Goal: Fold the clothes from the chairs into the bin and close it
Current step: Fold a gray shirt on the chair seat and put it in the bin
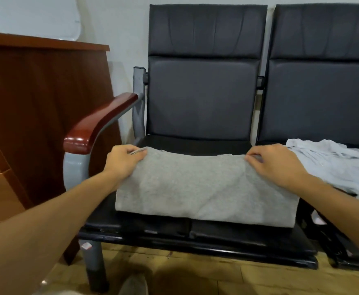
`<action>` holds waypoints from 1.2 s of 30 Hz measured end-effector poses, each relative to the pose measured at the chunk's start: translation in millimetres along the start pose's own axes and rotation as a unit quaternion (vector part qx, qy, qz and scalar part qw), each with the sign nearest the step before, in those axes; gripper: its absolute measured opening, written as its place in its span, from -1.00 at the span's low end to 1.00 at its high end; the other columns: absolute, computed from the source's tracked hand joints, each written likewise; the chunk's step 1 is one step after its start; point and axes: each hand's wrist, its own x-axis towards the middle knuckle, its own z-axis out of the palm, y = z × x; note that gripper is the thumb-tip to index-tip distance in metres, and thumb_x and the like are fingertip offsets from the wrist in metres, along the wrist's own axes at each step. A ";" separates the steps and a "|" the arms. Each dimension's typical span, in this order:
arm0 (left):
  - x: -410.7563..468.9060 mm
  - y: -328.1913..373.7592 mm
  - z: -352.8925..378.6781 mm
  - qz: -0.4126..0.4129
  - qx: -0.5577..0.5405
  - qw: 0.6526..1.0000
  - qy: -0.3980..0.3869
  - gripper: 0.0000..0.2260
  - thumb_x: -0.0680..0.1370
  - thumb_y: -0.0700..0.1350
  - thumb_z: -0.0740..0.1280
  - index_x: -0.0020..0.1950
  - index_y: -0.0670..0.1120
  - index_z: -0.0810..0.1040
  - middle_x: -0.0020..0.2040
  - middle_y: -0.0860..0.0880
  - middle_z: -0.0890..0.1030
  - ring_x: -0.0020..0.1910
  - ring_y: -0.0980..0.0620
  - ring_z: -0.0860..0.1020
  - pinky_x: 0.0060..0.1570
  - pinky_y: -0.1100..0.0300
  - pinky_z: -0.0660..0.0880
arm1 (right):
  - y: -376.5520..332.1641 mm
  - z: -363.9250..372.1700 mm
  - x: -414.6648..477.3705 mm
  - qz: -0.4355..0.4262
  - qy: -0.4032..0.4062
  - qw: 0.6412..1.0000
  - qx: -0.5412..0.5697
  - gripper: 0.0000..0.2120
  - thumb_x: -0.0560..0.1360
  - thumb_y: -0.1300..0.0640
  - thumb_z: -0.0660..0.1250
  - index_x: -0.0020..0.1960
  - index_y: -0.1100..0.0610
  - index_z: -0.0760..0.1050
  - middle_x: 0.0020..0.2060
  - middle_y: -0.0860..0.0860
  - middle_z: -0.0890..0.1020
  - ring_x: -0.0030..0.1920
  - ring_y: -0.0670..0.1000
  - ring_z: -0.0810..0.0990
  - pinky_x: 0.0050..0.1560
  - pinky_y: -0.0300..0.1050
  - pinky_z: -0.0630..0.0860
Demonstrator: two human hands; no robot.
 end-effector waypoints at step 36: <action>24.9 -24.1 95.5 0.099 0.482 0.793 -0.360 -0.43 0.61 0.06 0.17 0.57 0.01 0.06 0.57 -0.04 -0.03 0.53 -0.10 0.01 0.49 -0.02 0.02 | -17.3 118.2 36.9 -0.043 -0.438 0.898 -0.031 -0.30 0.56 -0.31 0.08 0.58 -0.05 -0.06 0.57 0.01 -0.08 0.56 0.09 -0.09 0.53 0.13 -0.07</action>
